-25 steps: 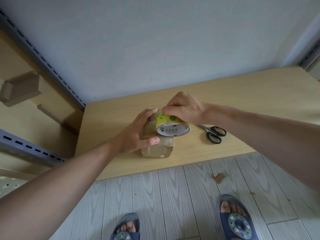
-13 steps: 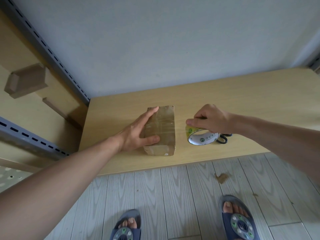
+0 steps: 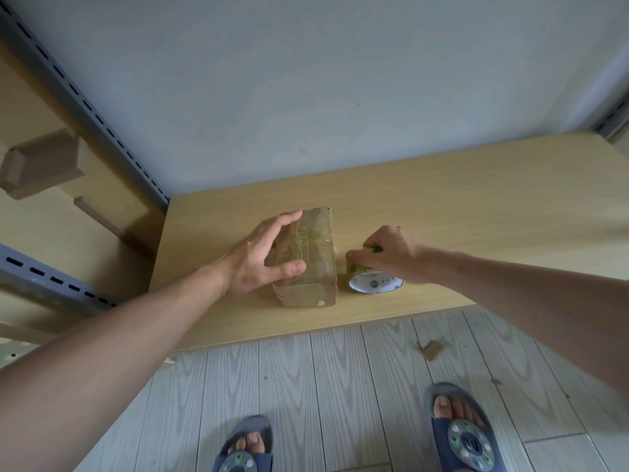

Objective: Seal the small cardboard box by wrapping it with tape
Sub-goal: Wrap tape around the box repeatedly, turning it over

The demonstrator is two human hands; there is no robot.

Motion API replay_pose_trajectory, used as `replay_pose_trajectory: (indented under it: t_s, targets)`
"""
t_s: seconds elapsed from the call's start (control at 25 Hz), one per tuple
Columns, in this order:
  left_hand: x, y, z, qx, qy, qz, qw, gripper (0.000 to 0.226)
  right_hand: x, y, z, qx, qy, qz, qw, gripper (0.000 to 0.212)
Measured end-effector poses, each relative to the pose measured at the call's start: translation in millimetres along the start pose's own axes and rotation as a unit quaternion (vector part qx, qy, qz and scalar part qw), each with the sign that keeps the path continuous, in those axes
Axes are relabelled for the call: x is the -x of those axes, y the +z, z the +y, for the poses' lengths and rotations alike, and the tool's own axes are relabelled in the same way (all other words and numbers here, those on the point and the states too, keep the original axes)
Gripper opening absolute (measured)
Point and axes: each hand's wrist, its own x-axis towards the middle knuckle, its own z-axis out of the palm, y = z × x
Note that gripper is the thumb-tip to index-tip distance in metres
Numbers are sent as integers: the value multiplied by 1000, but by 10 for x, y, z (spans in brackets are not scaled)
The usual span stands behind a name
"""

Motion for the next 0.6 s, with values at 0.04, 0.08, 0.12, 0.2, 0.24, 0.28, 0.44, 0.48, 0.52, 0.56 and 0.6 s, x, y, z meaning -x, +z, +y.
replay_pose_trajectory:
  t_s: [0.04,0.08,0.12,0.2,0.24,0.28,0.44,0.48,0.52,0.56,0.6]
  targets:
    - [-18,-39,127,-33,-26,15,999,119,-1,2,-27,-5,3,2,1000,55]
    - [-48,-51,292,-74,-56,26,995,133,-6,6,-50,-7,6,2,1000,56]
    - [-97,-20,457,-122,-85,32,988,143,-6,10,-68,-3,8,0,1000,55]
    - [-202,156,716,-191,-126,34,973,150,-14,30,-84,-2,15,-3,1000,53]
    - [-238,257,779,-207,-134,36,968,151,-14,33,-93,-7,15,-5,1000,52]
    - [-259,339,781,-225,-136,36,964,152,-14,31,-104,-10,13,-8,1000,50]
    - [-272,366,582,-335,-80,73,936,136,-25,-22,-112,-3,6,-13,1000,47]
    - [-248,356,522,-335,-46,105,935,130,-29,-45,-112,-5,-2,-11,1000,50]
    - [-221,352,441,-313,-15,131,941,125,-32,-69,-115,-9,-19,-7,1000,54]
    - [-183,347,357,-274,11,147,950,119,-38,-88,-116,-16,-41,-2,999,58]
    - [-132,336,261,-228,32,158,960,115,-51,-99,-122,-26,-66,2,997,60]
